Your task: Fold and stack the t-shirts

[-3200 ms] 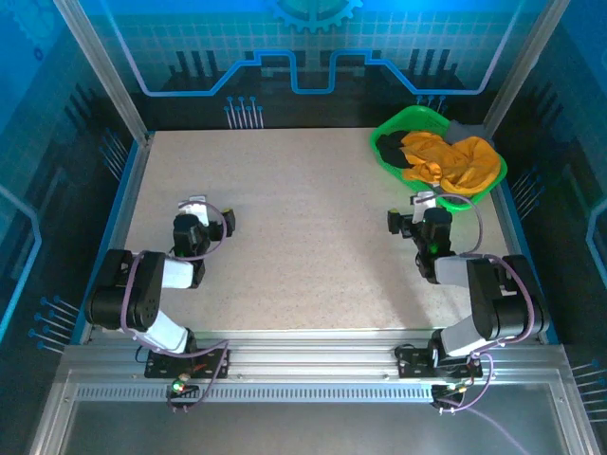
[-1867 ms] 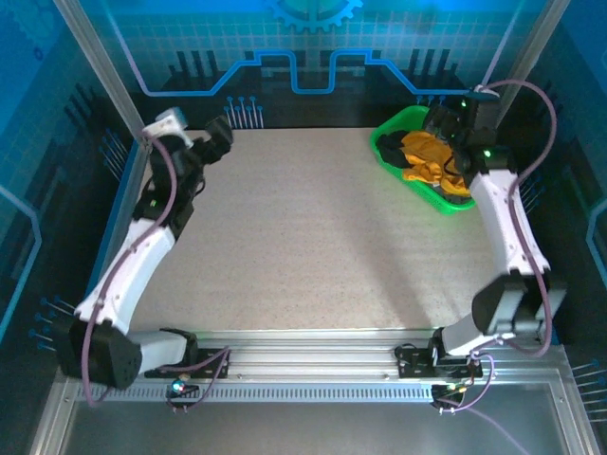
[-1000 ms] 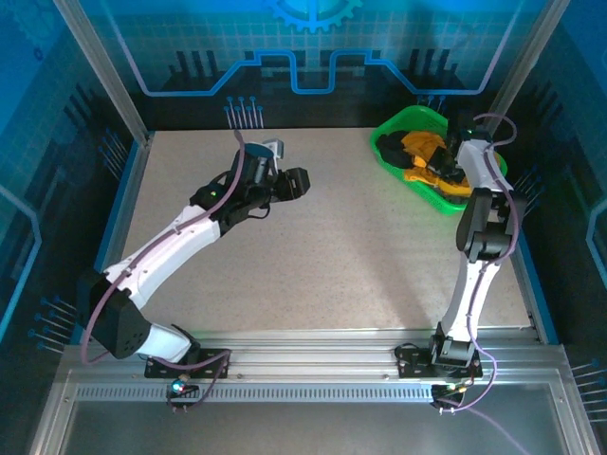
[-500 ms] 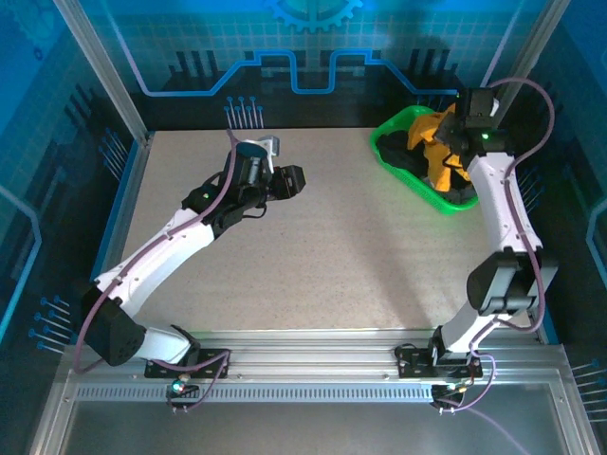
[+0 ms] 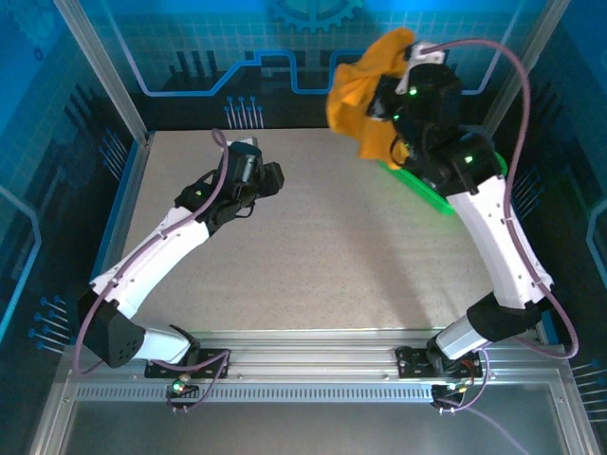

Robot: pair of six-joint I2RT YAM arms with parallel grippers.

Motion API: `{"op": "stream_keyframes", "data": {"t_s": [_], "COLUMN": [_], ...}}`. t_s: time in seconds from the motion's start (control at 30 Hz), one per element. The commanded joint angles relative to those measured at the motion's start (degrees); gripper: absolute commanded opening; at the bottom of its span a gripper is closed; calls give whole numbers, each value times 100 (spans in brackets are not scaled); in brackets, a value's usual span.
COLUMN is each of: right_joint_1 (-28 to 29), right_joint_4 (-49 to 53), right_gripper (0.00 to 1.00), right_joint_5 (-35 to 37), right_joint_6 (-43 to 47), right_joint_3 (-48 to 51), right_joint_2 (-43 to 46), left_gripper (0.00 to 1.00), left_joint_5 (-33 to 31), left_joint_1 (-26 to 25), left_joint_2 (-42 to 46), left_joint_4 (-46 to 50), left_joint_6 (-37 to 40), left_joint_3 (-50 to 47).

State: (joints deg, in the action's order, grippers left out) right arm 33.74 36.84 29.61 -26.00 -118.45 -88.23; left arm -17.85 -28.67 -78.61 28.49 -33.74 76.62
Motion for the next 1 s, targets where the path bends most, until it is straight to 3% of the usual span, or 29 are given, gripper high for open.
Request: {"op": "stream_keyframes", "data": {"t_s": [0.0, 0.03, 0.1, 0.13, 0.2, 0.27, 0.47, 0.67, 0.87, 0.97], "right_joint_1": [686, 844, 1104, 1183, 1231, 1027, -15, -77, -366, -607], "right_joint_4": [62, 113, 343, 359, 399, 355, 312, 245, 141, 223], "right_gripper": [0, 9, 43, 54, 64, 67, 60, 62, 63, 60], "right_joint_5": [170, 43, -514, -773, -1067, -1269, -2270, -2715, -3000, -3251], "right_joint_6": [-166, -297, -667, -687, -678, -683, -859, -736, -1056, -1218], "right_joint_3": [809, 1018, 1375, 1513, 1815, 2170, 3267, 3689, 3524, 3339], "right_joint_2": [-248, -315, -475, -516, -495, -358, -375, -1336, -2282, -2718], "left_gripper": [53, 56, 58, 58, 58, 58, 56, 55, 52, 56], "left_joint_5": [-690, -763, -871, -882, -820, -666, 141, 1438, 1662, 1798], "left_joint_1": [119, 146, 190, 201, 204, 206, 212, 697, 662, 546], "left_joint_2": [389, 450, 591, 656, 789, 862, 802, 350, -588, -1240], "left_joint_4": [489, 595, 834, 903, 1071, 1192, 1432, 836, 240, 160], "left_joint_6": [-132, -162, -207, -208, -210, -242, -704, -1976, -1966, -1960], "left_joint_3": [241, 247, 191, 150, -6, -202, -990, -1869, -1344, -943]}}
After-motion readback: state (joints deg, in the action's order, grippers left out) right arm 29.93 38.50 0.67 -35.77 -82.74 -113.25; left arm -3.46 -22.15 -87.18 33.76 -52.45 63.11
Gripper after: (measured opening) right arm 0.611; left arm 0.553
